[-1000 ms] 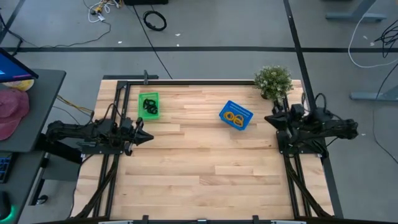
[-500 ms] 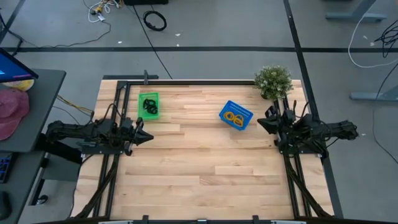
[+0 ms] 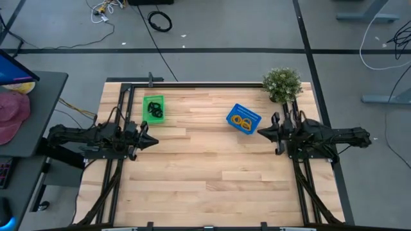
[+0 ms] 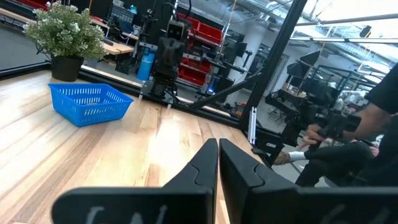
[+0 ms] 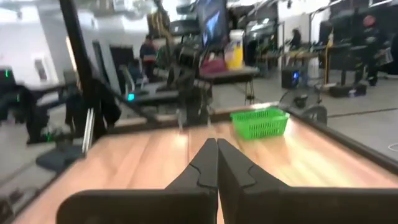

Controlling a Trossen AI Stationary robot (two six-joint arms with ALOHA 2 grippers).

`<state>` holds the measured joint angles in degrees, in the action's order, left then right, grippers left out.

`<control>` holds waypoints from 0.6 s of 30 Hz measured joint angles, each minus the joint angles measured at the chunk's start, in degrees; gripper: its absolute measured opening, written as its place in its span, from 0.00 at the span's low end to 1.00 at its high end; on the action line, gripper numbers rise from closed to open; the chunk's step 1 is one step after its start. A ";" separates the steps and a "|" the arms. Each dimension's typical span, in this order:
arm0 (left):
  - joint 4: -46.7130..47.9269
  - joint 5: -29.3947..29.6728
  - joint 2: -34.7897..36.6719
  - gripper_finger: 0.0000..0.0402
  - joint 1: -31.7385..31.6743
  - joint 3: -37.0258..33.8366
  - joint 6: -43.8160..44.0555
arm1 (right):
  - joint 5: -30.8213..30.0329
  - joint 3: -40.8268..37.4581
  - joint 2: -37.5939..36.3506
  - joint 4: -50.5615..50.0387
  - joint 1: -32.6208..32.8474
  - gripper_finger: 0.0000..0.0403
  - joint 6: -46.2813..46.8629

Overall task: Sort spring keychains
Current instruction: Return to home position

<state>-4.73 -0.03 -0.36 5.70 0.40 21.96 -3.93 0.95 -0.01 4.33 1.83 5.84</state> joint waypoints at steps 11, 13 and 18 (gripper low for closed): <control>0.02 0.00 0.00 0.05 0.00 0.00 0.00 | 1.01 0.00 0.00 -3.18 0.00 0.00 -3.88; 0.00 0.00 0.00 0.05 0.01 0.00 -0.01 | 1.07 0.00 0.00 -3.18 0.00 0.00 -4.47; 0.02 0.00 0.00 0.05 0.01 0.00 -0.02 | 1.28 0.00 0.00 -3.20 0.00 0.00 -7.66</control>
<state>-4.71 -0.03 -0.36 5.70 0.40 21.94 -2.64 0.95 -0.01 1.13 1.83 -1.82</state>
